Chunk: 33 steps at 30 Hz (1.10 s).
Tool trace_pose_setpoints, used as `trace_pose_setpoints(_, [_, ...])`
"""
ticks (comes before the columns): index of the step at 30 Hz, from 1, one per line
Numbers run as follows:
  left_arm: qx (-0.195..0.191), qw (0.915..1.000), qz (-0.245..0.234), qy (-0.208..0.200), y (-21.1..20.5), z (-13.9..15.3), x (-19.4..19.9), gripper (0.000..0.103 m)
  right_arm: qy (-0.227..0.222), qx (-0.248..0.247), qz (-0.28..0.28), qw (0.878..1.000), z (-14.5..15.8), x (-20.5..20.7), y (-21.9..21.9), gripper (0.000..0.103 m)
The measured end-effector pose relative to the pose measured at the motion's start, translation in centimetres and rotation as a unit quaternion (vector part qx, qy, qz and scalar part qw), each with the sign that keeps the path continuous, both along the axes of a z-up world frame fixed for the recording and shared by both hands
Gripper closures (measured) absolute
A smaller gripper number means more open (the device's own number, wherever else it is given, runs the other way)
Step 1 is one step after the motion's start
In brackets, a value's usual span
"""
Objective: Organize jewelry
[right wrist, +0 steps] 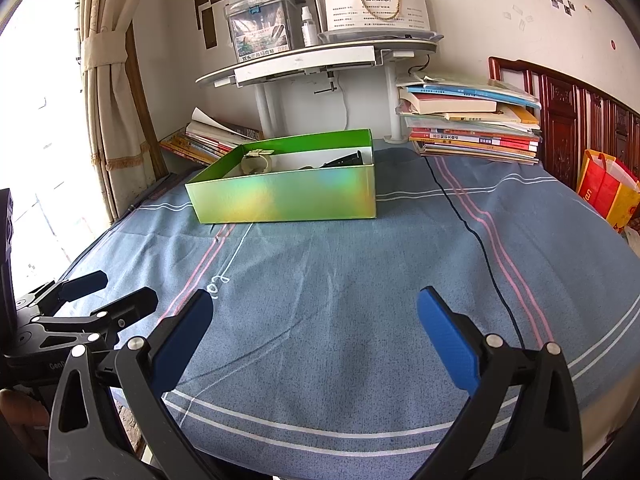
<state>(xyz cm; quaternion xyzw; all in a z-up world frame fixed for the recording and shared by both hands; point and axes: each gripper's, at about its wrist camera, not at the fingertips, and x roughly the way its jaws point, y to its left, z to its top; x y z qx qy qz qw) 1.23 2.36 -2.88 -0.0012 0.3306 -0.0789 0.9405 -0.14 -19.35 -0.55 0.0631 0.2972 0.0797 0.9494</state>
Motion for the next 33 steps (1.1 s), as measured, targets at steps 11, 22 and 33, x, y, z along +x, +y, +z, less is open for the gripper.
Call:
trace_pose_setpoints(11, [0.053, 0.9969, 0.058, 0.001, 7.9, 2.5, 8.0, 0.004, 0.013, -0.017, -0.069, 0.997, 1.4, 7.1, -8.1, 0.003])
trace_pose_setpoints(22, [0.091, 0.991, 0.057, 0.08, 14.3, -1.6, 20.8, 0.004, 0.1, -0.058, -0.141, 0.983, -3.9, 18.8, -17.9, 0.003])
trace_pose_setpoints(33, [0.069, 0.9882, 0.053, 0.126, 15.3, -4.8, 24.7, 0.004, 0.166, -0.045, -0.157, 0.972, -6.6, 22.4, -20.2, 0.003])
